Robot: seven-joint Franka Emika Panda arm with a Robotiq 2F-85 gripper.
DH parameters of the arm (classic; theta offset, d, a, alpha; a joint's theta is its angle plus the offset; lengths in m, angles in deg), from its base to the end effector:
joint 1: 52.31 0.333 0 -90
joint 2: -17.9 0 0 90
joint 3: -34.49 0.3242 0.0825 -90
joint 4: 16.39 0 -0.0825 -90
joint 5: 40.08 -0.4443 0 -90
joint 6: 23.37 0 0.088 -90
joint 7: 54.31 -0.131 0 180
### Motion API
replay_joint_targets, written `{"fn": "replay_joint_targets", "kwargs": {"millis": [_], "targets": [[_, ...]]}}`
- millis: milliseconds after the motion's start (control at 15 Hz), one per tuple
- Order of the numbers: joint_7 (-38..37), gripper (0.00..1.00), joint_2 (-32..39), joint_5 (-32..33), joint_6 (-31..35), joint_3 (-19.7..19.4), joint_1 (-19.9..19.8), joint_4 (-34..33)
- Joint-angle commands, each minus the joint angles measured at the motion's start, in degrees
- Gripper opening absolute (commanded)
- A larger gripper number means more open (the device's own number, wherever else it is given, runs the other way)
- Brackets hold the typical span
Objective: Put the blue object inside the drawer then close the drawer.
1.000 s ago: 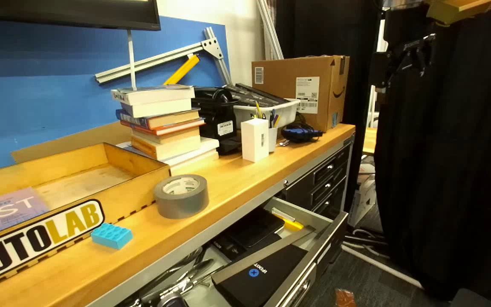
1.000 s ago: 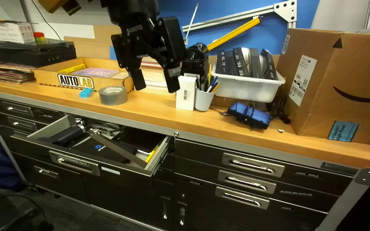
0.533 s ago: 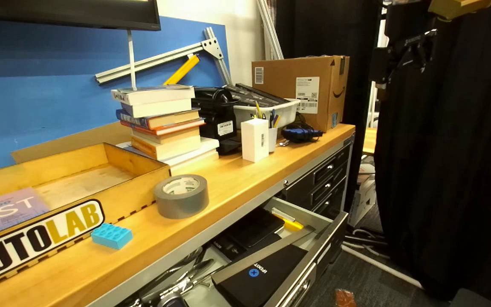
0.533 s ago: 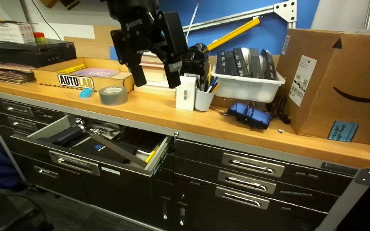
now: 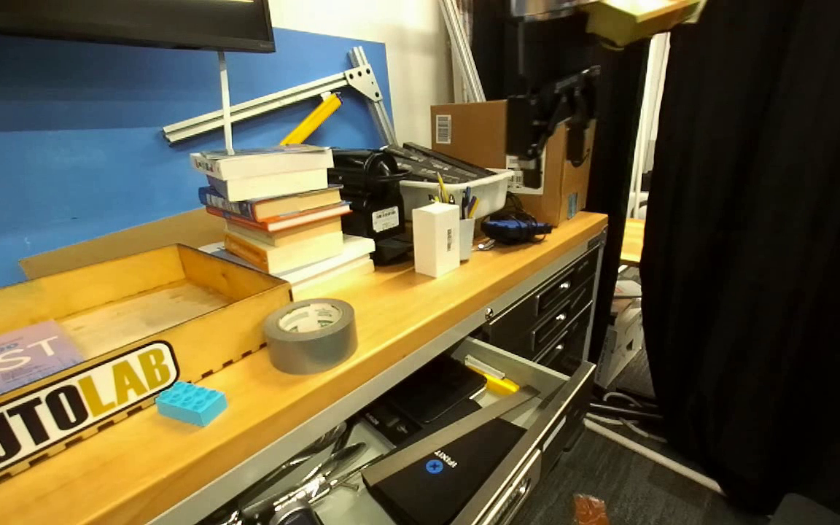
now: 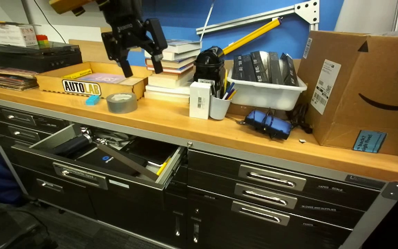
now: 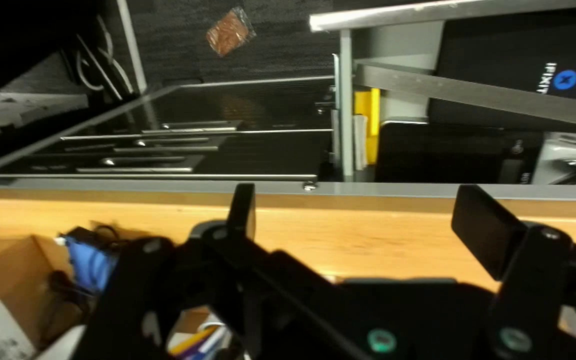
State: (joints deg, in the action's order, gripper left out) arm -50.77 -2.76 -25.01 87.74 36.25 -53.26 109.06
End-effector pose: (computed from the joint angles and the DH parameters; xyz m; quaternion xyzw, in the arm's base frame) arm 0.5164 -0.0153 0.5145 0.9870 0.0773 0.0511 0.1314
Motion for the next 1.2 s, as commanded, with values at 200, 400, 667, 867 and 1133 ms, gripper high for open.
{"fn": "replay_joint_targets", "kwargs": {"millis": [200, 400, 667, 867, 1133], "targets": [[-0.5, 1.00, 18.3, -6.0, -3.9, 8.3, 9.6, -12.8], [-3.4, 1.00, 25.6, -6.6, -3.6, 11.5, 12.9, -17.0], [-8.6, 1.00, 33.6, -6.7, -4.6, 13.4, 16.8, -23.7], [-9.8, 1.00, 37.2, -8.2, -2.7, 13.9, 18.8, -27.1], [-9.5, 1.00, 41.8, -12.1, -1.9, 14.2, 20.4, -31.5]]}}
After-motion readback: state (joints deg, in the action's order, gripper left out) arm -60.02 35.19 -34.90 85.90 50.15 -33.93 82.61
